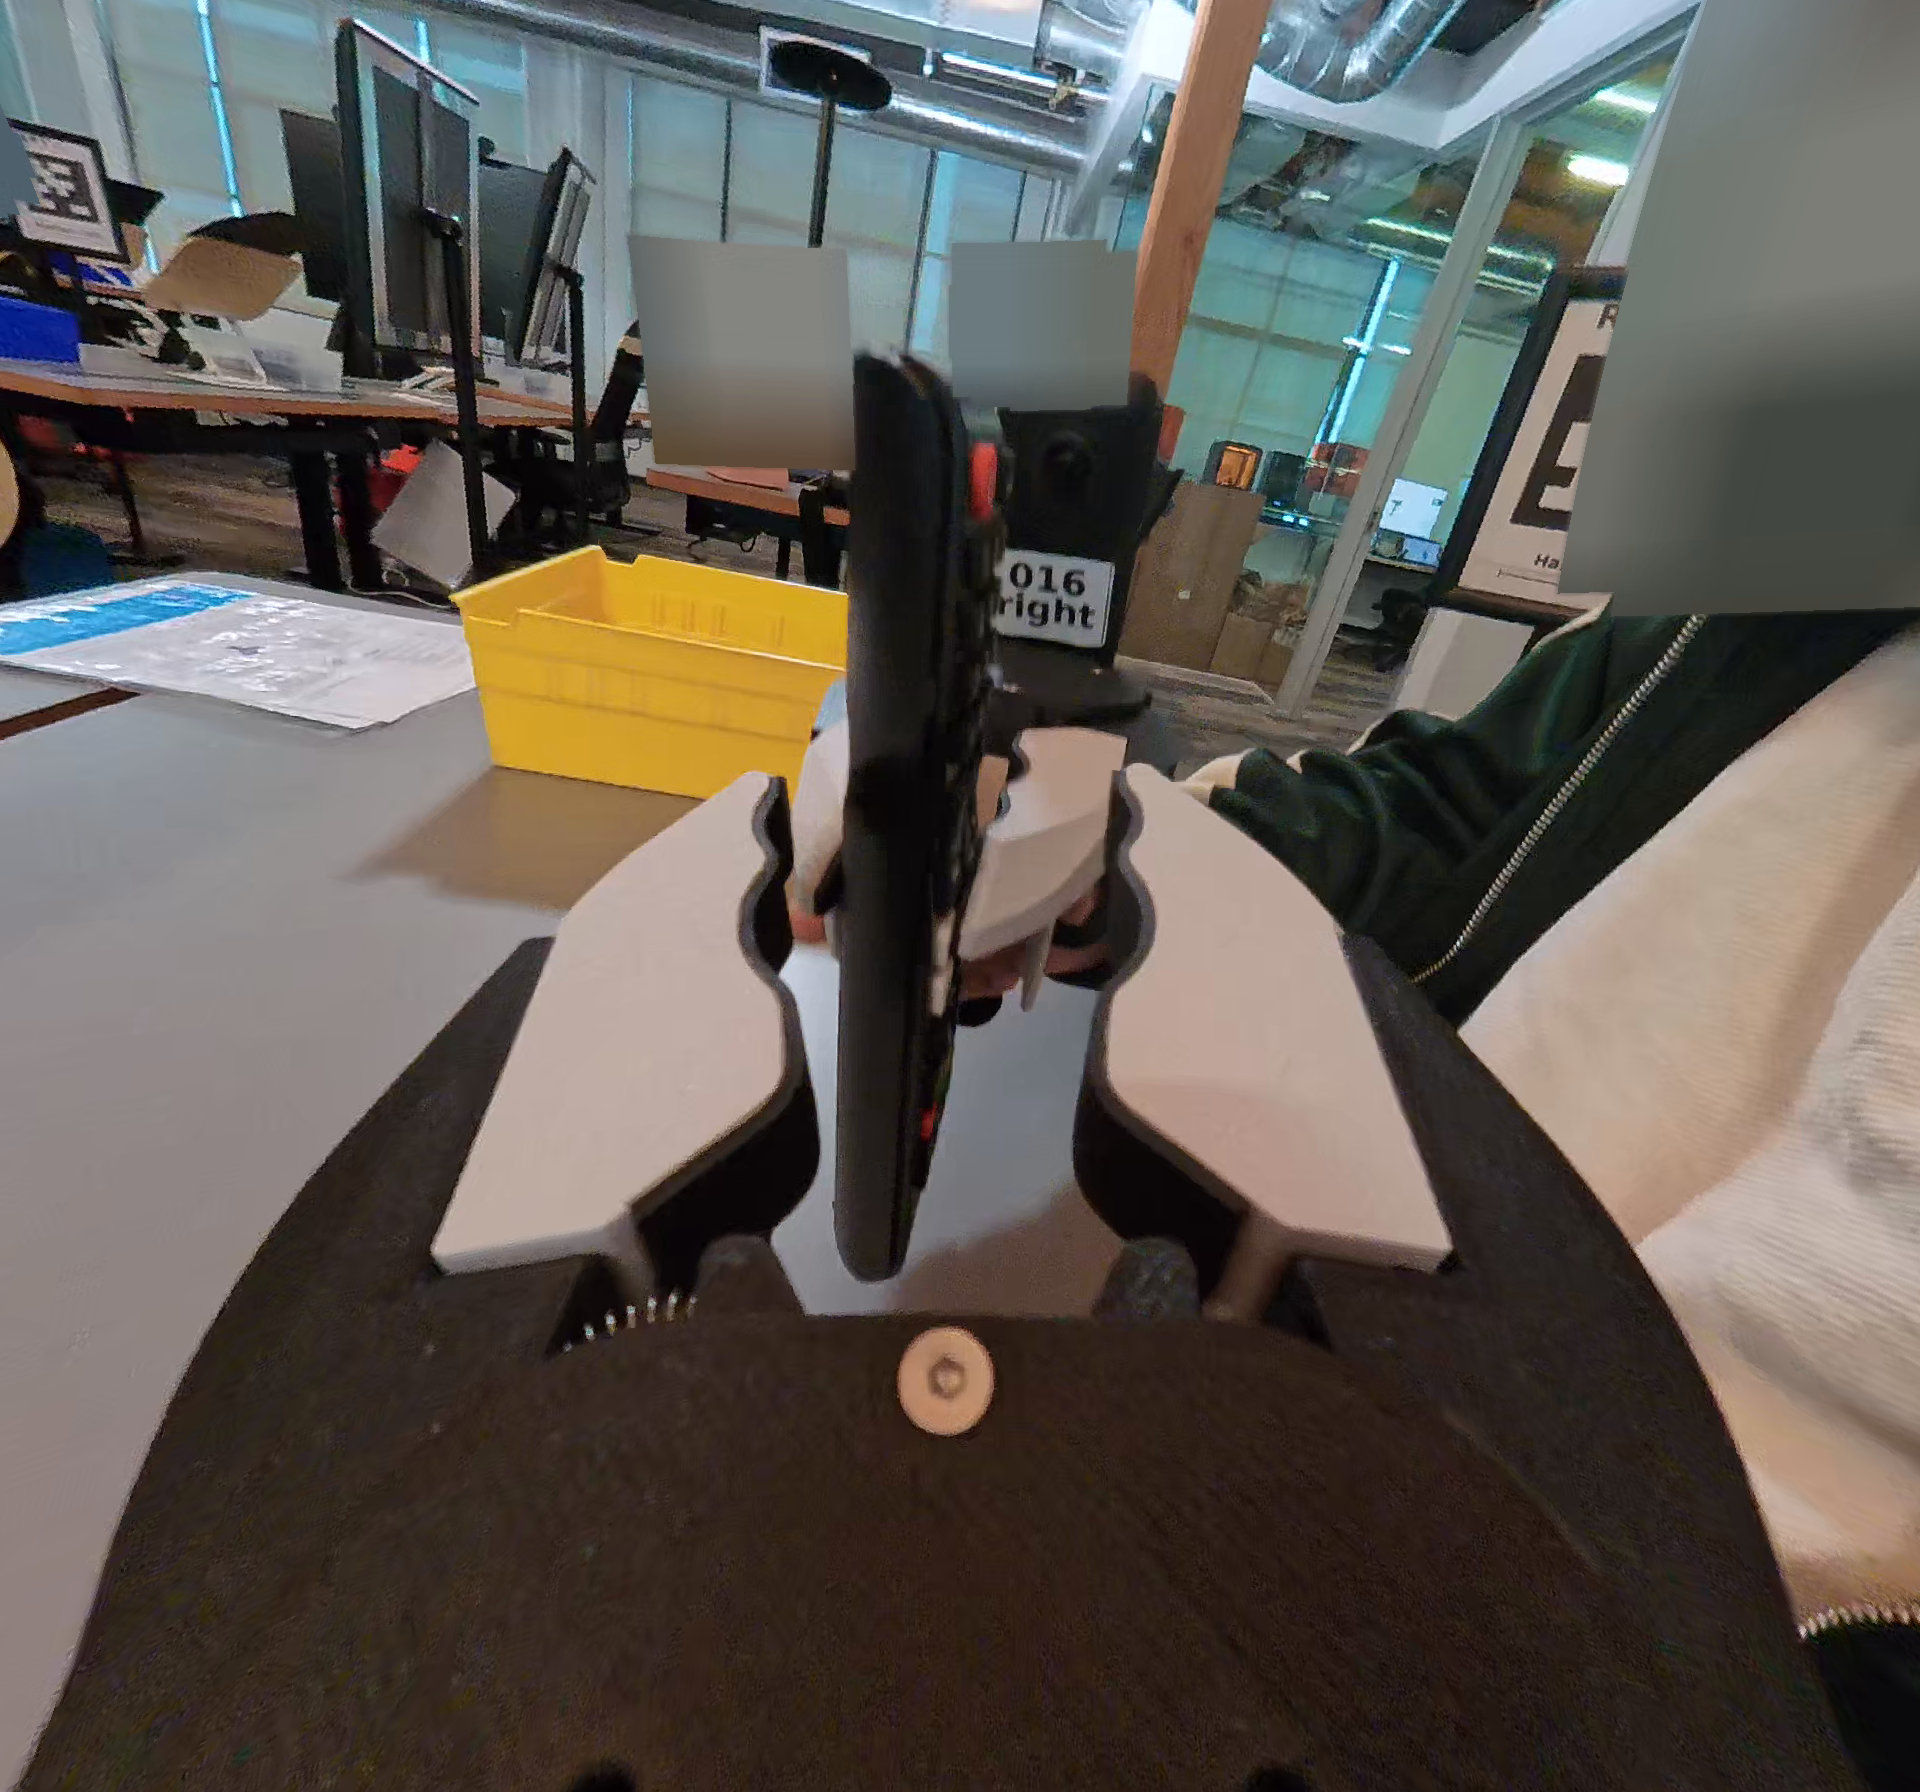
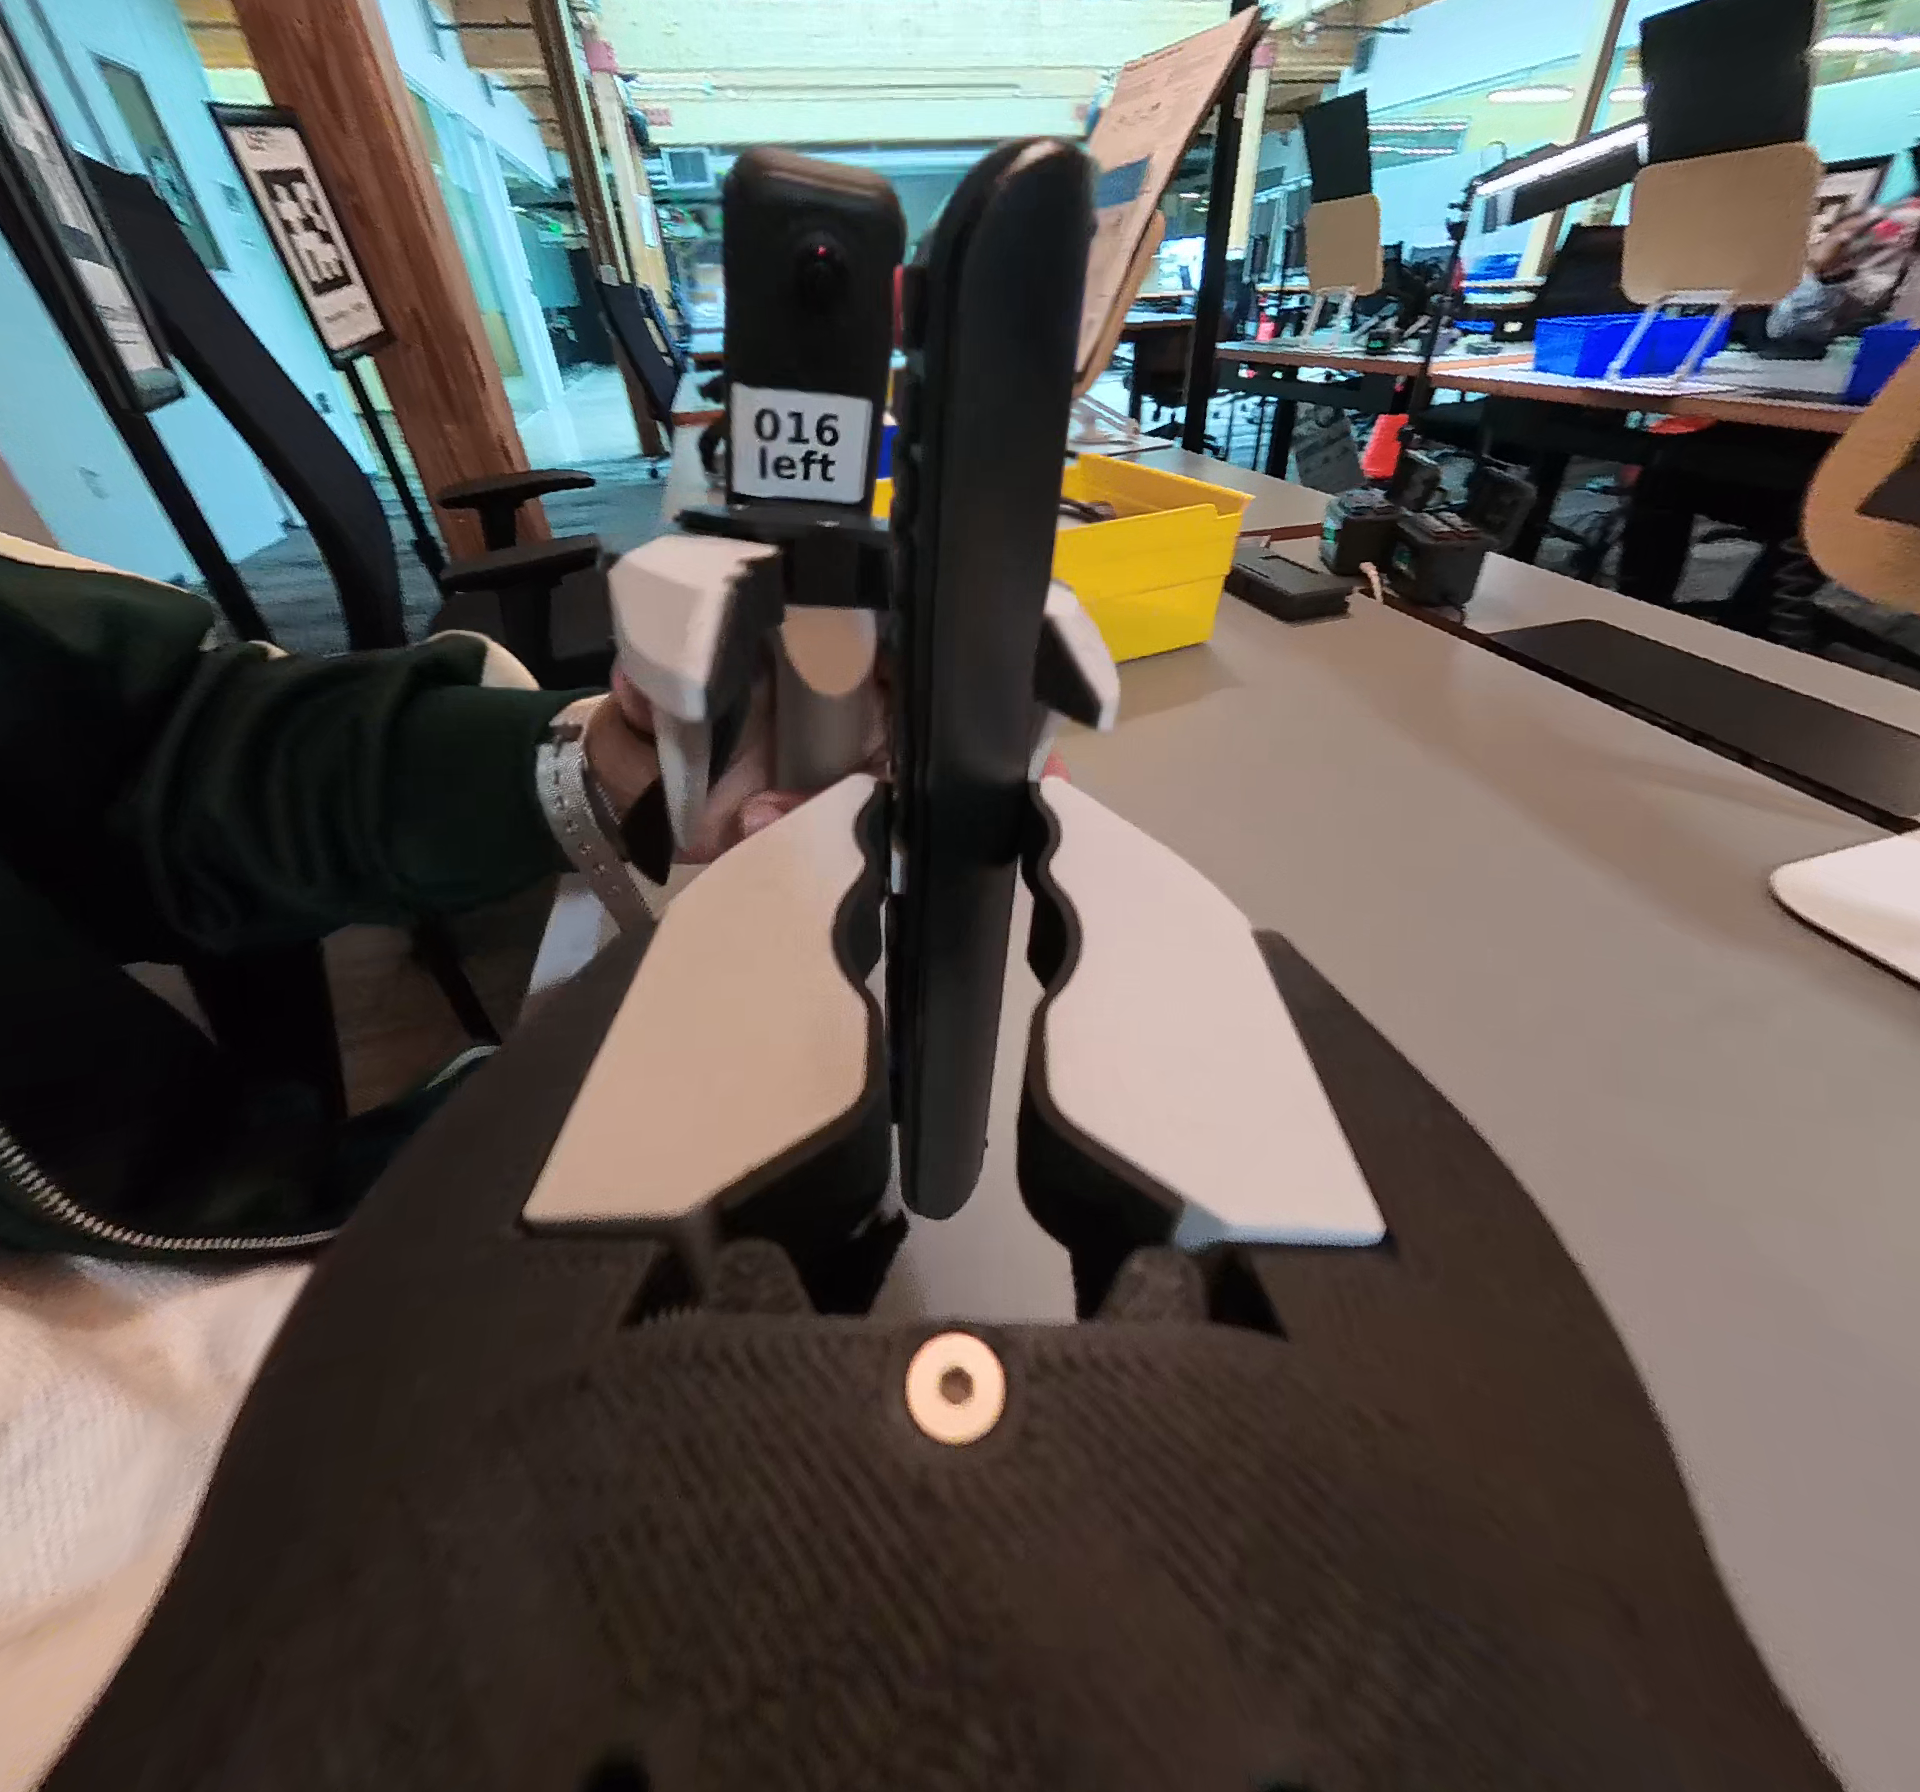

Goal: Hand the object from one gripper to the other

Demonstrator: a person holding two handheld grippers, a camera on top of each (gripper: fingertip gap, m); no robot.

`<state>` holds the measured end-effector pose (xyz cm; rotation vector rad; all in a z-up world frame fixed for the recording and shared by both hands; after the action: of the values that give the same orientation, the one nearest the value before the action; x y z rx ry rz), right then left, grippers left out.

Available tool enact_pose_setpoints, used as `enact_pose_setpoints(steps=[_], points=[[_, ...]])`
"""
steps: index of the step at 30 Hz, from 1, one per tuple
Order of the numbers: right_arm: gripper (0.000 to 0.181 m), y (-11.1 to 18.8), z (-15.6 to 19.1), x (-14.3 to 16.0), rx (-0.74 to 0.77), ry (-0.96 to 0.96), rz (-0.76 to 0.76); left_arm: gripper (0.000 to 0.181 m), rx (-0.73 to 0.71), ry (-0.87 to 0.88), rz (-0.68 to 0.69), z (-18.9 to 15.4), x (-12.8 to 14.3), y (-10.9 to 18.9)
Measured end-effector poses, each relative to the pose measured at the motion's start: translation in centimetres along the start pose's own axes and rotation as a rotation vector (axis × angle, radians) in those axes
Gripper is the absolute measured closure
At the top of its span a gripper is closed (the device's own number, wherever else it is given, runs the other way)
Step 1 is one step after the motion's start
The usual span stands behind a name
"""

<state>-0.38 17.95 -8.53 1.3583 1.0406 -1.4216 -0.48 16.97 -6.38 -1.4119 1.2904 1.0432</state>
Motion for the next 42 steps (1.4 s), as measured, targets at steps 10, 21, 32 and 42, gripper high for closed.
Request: enact_pose_setpoints(steps=[10,21,32,42], points=[[0.157,-1.4,1.6,0.8,-0.109,-0.019,-0.014,0.157,-0.032,-0.047,0.064,-0.7,-0.4,-0.2],[0.103,-0.2,-3.7,2.4,0.331,0.091,0.079,0.158,-0.48,-0.127,0.0,3.6,-2.7,1.8],[0.105,-5.0,-2.8,3.5,0.513,0.171,0.143,0.157,-0.633,0.051,-0.081,4.8,-2.2,2.6],[0.131,-3.9,-3.7,4.0,0.422,0.08,0.149,0.149,-0.529,0.13,-0.007,3.8,-0.7,0.6]])
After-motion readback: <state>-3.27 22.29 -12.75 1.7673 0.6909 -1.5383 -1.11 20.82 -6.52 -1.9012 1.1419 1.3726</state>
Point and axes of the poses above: each gripper's, where its closed fingertips meet, y back along the fingers, x out of its underside, z = x × y across the jaws, the point moved 1 cm from there along y, back along the fingers, and after that the axes turned 10 degrees about -x, right-handed, at the moved point
